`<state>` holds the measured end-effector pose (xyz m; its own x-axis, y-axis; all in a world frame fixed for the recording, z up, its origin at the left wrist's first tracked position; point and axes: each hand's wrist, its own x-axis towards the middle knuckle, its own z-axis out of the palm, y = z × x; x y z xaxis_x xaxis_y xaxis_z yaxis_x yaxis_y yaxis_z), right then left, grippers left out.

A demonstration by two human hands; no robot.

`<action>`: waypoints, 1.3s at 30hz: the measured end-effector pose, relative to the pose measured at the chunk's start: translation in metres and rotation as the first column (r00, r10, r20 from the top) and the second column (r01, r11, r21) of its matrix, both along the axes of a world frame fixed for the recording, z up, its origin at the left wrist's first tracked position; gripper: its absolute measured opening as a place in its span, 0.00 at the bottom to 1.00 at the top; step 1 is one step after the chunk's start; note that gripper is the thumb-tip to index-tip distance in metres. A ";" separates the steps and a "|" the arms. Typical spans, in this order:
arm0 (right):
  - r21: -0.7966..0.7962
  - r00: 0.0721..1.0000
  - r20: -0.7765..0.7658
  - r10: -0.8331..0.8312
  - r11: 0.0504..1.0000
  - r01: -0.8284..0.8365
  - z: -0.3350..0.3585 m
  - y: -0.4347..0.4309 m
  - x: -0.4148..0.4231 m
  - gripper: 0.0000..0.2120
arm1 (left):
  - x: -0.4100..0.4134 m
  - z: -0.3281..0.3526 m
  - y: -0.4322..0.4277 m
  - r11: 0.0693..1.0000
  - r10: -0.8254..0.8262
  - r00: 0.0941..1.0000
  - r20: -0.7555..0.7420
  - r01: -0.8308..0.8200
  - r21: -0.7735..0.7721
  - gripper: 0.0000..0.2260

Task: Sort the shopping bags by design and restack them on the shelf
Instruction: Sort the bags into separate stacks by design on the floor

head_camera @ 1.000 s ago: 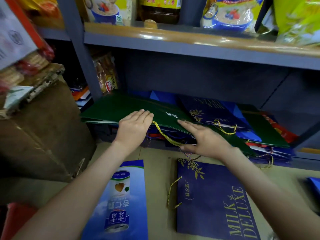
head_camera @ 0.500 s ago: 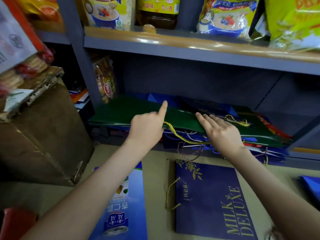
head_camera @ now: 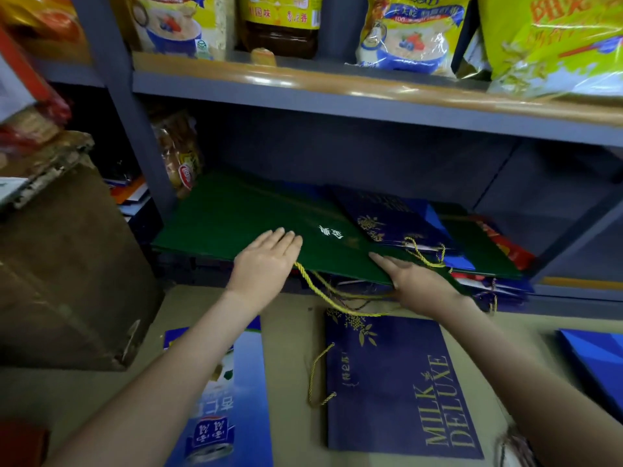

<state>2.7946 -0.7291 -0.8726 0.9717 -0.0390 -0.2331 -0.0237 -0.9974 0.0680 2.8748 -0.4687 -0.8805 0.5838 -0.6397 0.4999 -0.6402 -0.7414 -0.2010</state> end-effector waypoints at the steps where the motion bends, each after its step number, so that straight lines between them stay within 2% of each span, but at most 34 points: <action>1: -0.057 0.999 0.022 0.027 0.998 -0.025 -0.009 0.005 -0.004 0.38 | -0.004 -0.008 0.003 0.999 0.012 0.998 -0.069 -0.009 0.037 0.17; 3: -0.162 0.997 0.055 0.053 0.986 -0.043 -0.027 0.016 -0.010 0.39 | -0.018 -0.021 0.003 0.974 0.154 0.939 -0.308 -0.091 0.208 0.25; 5: -0.209 0.997 0.064 0.050 0.977 -0.035 -0.039 0.025 -0.015 0.39 | -0.034 -0.033 -0.006 0.946 0.224 0.883 -0.412 -0.096 0.310 0.31; 8: -0.194 0.995 0.085 0.046 0.981 -0.029 -0.047 0.038 -0.021 0.39 | -0.047 -0.045 -0.035 0.948 0.186 0.886 -0.426 -0.048 0.314 0.35; 10: -0.151 0.994 0.093 0.056 0.988 -0.042 -0.048 0.041 -0.025 0.37 | -0.043 -0.052 -0.050 0.953 0.119 0.932 -0.342 -0.011 0.301 0.27; 11: -0.112 0.994 0.084 0.068 0.992 -0.058 -0.047 0.040 -0.027 0.36 | -0.038 -0.056 -0.055 0.958 0.073 0.956 -0.282 0.011 0.287 0.22; 13: 0.094 0.995 -0.013 0.103 0.990 -0.101 -0.045 0.031 -0.030 0.35 | -0.031 -0.056 -0.055 0.949 0.036 0.950 -0.311 0.065 0.308 0.22; 15: 0.398 0.989 -0.085 0.123 0.914 -0.079 -0.042 0.020 -0.034 0.36 | -0.023 -0.069 -0.048 0.950 -0.019 0.958 -0.286 0.106 0.293 0.23; 17: 0.565 1.000 -0.012 0.023 0.825 -0.012 -0.046 0.006 -0.032 0.30 | -0.019 -0.073 -0.037 0.953 -0.069 0.967 -0.245 0.137 0.271 0.23; 18: 0.558 0.999 0.018 -0.046 0.830 0.028 -0.049 -0.002 -0.029 0.28 | -0.016 -0.076 -0.032 0.951 -0.097 0.966 -0.240 0.161 0.263 0.23; 20: 0.436 0.994 0.006 -0.107 0.895 0.094 -0.057 -0.014 -0.018 0.25 | -0.010 -0.079 -0.023 0.950 -0.135 0.958 -0.253 0.198 0.243 0.24; 23: 0.335 0.992 -0.083 -0.098 0.935 0.120 -0.065 -0.019 0.006 0.25 | 0.000 -0.085 -0.017 0.950 -0.136 0.957 -0.255 0.199 0.239 0.25; 27: 0.208 0.996 -0.088 -0.019 0.978 0.037 -0.074 -0.010 0.040 0.25 | 0.012 -0.096 -0.014 0.955 -0.111 0.955 -0.275 0.179 0.237 0.26; 31: -0.002 0.990 -0.118 -0.076 0.997 0.076 -0.084 -0.006 0.070 0.26 | 0.021 -0.108 -0.013 0.964 -0.121 0.956 -0.266 0.177 0.197 0.24; 34: -0.083 0.975 -0.115 -0.191 0.980 0.182 -0.087 -0.012 0.083 0.26 | 0.024 -0.110 -0.014 0.979 -0.125 0.968 -0.217 0.156 0.132 0.22; 37: -0.007 0.876 -0.096 -0.472 0.880 0.474 -0.084 -0.026 0.084 0.29 | 0.026 -0.106 -0.015 0.989 -0.132 0.980 -0.151 0.139 0.042 0.22; 39: 0.048 0.810 -0.116 -0.575 0.811 0.583 -0.073 -0.034 0.076 0.32 | 0.026 -0.100 -0.015 0.991 -0.133 0.986 -0.097 0.132 -0.015 0.22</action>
